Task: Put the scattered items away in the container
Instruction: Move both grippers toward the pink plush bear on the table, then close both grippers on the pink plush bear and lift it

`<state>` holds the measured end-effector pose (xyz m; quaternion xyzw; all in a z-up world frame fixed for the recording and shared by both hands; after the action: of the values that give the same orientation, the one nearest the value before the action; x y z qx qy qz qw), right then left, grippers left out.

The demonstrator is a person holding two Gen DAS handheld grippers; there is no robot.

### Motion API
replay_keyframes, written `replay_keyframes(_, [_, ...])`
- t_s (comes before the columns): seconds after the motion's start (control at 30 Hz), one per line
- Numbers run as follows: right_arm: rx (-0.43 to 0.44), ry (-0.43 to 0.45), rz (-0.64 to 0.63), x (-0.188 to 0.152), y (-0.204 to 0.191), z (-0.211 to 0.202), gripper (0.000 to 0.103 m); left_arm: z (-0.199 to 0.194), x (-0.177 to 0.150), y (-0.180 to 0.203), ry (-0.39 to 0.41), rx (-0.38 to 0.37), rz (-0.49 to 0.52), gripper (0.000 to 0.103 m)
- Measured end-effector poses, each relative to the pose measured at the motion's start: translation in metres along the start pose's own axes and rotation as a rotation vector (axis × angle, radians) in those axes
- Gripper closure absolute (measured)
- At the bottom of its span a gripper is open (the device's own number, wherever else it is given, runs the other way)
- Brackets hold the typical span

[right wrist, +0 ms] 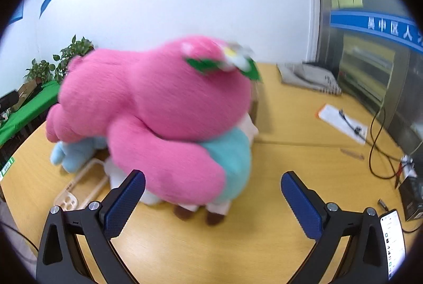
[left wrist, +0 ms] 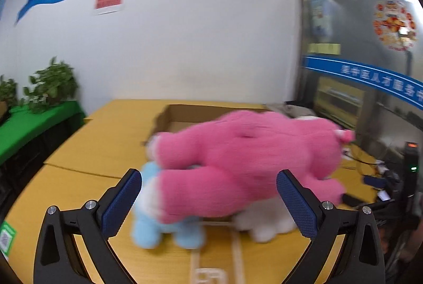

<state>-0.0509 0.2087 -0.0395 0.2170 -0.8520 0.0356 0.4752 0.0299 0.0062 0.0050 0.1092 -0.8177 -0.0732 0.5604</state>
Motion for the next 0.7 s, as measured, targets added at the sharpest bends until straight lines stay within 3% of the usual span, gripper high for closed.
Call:
replay_keyframes(0.1, [0.015,-0.001,-0.009,-0.002,-0.017,-0.006,0.000,0.013,-0.011,0.024,-0.012,-0.008,0.047,0.000])
replay_keyframes(0.23, [0.012,-0.044,0.024,-0.012,-0.012,0.000,0.000,0.019,-0.018,0.043,-0.044,0.010,0.074,0.000])
replay_keyframes(0.27, [0.003,-0.054,0.026,-0.015,-0.009,0.001,0.003,0.022,-0.019,0.040,-0.054,0.022,0.069,0.000])
replay_keyframes(0.33, [-0.017,-0.066,0.015,-0.018,-0.004,0.002,0.019,0.030,-0.020,0.033,-0.076,0.066,0.042,0.004])
replay_keyframes(0.37, [-0.025,-0.073,0.002,-0.018,-0.003,0.003,0.051,0.035,-0.021,0.031,-0.092,0.092,0.028,0.025])
replay_keyframes(0.4, [-0.029,-0.084,-0.010,-0.019,-0.003,0.005,0.093,0.040,-0.023,0.026,-0.112,0.109,0.023,0.049])
replay_keyframes(0.43, [-0.022,-0.097,-0.013,-0.019,-0.004,0.005,0.100,0.046,-0.026,0.021,-0.143,0.124,0.021,0.101])
replay_keyframes(0.53, [0.094,-0.073,0.041,-0.018,-0.008,0.000,0.100,0.061,-0.040,0.007,-0.247,0.096,-0.070,0.100])
replay_keyframes(0.6, [0.098,-0.028,0.035,-0.013,-0.011,-0.005,0.096,0.061,-0.045,-0.003,-0.268,0.031,-0.190,0.089])
replay_keyframes(0.63, [0.064,-0.011,0.008,-0.011,-0.012,-0.007,0.087,0.060,-0.044,-0.009,-0.258,0.039,-0.218,0.052])
replay_keyframes(0.67, [0.023,0.008,-0.018,-0.008,-0.013,-0.009,0.057,0.058,-0.040,-0.015,-0.228,0.076,-0.227,0.002])
replay_keyframes(0.7, [-0.012,0.033,-0.038,-0.006,-0.014,-0.012,0.021,0.053,-0.035,-0.020,-0.185,0.118,-0.229,0.002])
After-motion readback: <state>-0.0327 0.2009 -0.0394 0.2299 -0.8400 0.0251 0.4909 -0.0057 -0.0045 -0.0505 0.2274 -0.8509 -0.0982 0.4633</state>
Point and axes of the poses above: each gripper's, at about its wrist camera, not at the fingertips, and z roughly the way its jaws point, y to its right, x to its top, the point moved 8 cm from there along z, roughly the way its jaws point, and after that the axes turned 10 degrees about -z, right-handed, at the moved point
